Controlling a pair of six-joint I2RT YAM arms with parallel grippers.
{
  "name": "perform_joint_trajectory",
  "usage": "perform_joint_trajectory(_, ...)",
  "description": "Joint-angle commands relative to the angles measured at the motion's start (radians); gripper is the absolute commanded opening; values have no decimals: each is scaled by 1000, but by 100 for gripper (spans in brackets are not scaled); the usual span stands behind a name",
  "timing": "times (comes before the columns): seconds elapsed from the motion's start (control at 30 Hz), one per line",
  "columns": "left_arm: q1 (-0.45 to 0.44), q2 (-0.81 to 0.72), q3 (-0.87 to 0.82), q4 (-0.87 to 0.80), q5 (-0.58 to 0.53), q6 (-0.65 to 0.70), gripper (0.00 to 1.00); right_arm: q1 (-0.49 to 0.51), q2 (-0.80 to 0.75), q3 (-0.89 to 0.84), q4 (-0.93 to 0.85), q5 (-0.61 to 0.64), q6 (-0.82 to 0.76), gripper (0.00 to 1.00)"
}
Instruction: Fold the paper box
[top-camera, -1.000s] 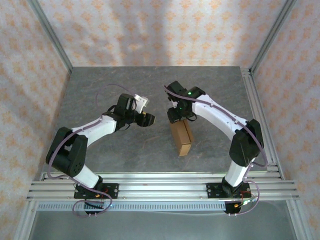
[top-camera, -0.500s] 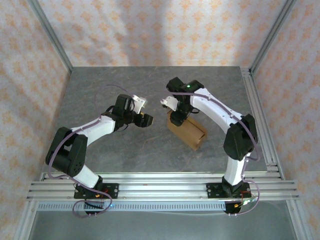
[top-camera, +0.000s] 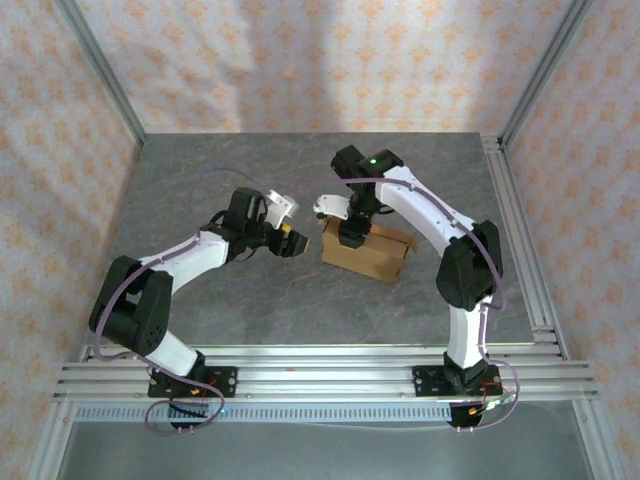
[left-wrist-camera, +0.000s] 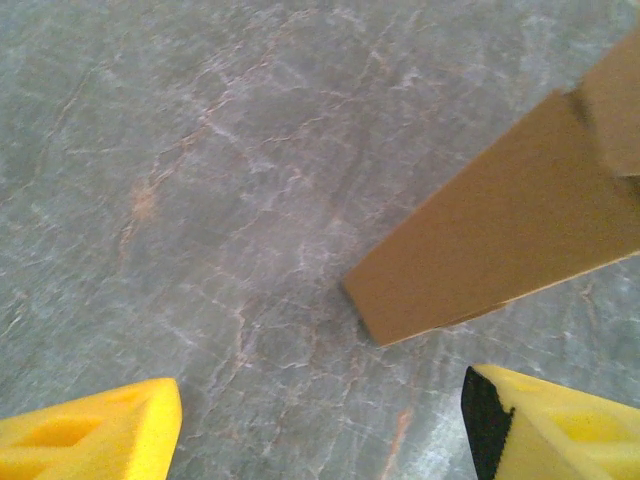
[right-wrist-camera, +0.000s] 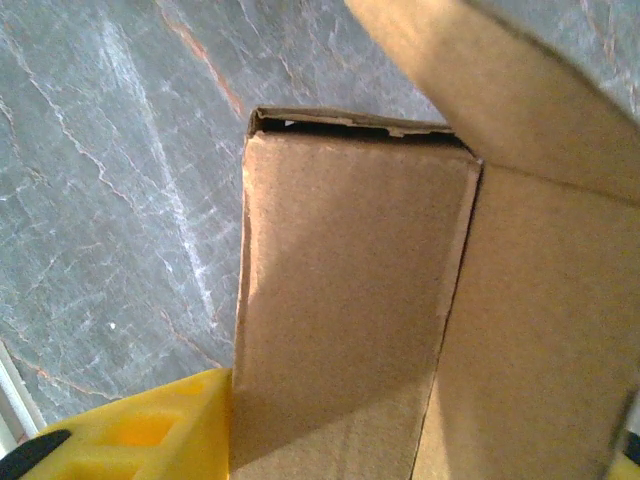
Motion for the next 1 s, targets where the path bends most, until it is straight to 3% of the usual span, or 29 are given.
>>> perform_joint_trajectory(0.0, 6, -31, -9, -5, 152, 65, 76, 8, 50, 78, -85, -83, -99, 49)
perform_joint_trajectory(0.13, 6, -34, -20, -11, 213, 121, 78, 13, 73, 114, -110, -111, -131, 49)
perform_joint_trajectory(0.27, 6, -36, -11, -38, 203, 163, 78, 13, 42, 92, -87, -105, -136, 69)
perform_joint_trajectory(0.5, 6, -10, 21, -79, 258, 261, 81, -17, -80, -4, 5, -116, -71, 88)
perform_joint_trajectory(0.67, 7, 20, 62, -115, 291, 361, 83, -64, -195, -110, 90, -169, 17, 93)
perform_joint_trajectory(0.97, 6, 159, 203, -215, 353, 531, 84, -105, -430, -359, 279, -221, 133, 94)
